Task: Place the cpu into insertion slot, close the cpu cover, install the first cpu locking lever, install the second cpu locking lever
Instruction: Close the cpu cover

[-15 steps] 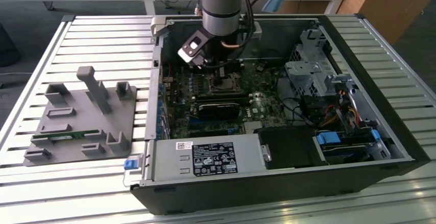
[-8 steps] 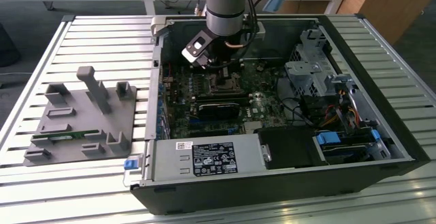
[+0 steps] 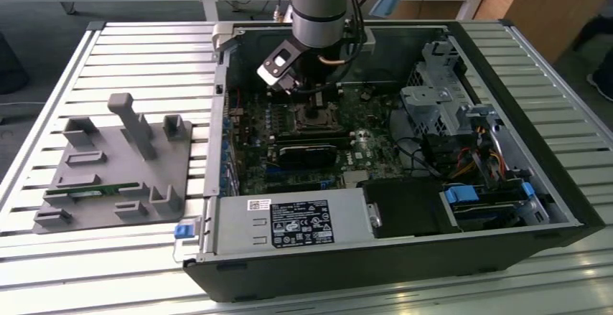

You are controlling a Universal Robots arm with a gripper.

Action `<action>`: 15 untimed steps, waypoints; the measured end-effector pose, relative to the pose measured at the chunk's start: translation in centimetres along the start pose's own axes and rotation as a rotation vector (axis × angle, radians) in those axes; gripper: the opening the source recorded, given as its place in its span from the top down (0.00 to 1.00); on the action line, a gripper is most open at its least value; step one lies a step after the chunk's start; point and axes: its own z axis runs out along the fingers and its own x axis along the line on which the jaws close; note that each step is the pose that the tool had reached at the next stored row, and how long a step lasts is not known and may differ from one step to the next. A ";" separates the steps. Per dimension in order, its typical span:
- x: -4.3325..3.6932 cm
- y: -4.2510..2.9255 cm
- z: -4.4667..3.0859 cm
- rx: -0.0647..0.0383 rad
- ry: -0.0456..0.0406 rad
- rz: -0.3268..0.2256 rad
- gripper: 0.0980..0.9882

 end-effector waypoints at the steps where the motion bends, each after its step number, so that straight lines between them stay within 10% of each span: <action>1: 0.00 -0.06 -0.09 0.000 0.0000 0.000 0.99; 15: 0.01 -1.39 0.38 0.000 -0.0001 0.000 0.99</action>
